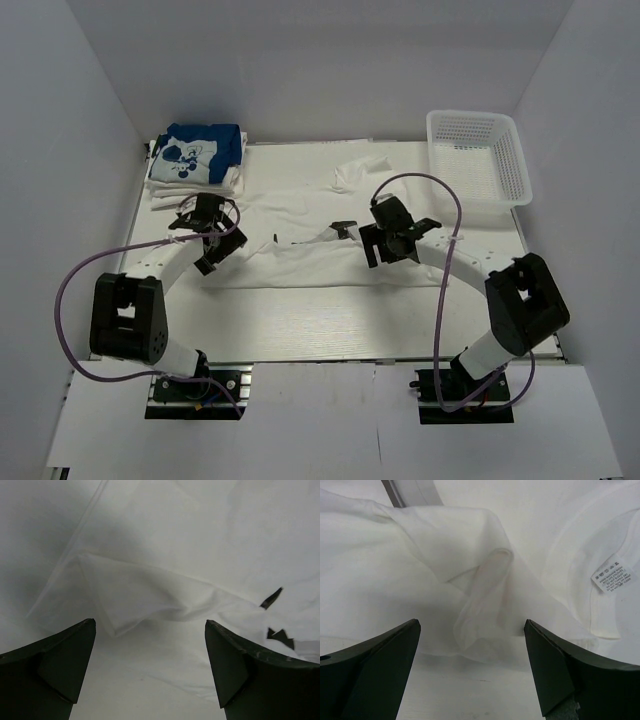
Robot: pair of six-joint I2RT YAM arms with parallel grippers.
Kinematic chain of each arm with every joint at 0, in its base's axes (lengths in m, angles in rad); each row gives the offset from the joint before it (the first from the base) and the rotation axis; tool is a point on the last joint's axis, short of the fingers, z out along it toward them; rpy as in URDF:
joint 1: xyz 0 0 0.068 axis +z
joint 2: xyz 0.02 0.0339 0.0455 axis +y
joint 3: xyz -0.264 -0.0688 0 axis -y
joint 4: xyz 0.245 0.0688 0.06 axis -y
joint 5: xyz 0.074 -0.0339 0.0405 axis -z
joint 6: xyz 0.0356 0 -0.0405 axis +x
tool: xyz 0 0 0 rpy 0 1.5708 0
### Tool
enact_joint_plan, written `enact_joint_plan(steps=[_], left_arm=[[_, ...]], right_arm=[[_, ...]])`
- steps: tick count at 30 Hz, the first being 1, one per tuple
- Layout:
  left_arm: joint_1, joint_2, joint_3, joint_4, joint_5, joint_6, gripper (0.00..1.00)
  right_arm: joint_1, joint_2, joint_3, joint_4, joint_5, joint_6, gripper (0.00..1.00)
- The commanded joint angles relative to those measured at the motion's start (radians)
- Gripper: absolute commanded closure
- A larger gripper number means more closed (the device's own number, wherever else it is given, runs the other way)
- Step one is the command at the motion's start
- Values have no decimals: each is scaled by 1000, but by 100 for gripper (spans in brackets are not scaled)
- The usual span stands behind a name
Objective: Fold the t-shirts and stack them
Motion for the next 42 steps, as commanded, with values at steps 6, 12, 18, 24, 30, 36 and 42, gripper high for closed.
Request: enact_joint_plan(steps=[6,12,18,24,30,36,42], left_arm=[[-2,53,-15,30,60,31,0],[7,114,-15,40,60,31,0],[16,180,-5,17,3,31,0],[16,222,17,-16,-29,31,0],[16,202,17,-25,-54,31,0],[16,166,17,14,-10,31,0],[16,146,17,80,86,41,0]], right_arm=[[27,180,94,35,390,10,10],[8,340,243,-86,630,91,10],[-6,366,355,-70,659,37,10],[-62,394,392,-8,730,-67,10],[-134,389,438,167,611,-294,10],[-128,296,443,127,410,-296,10],[-117,98,169,182,-109,-143,10]])
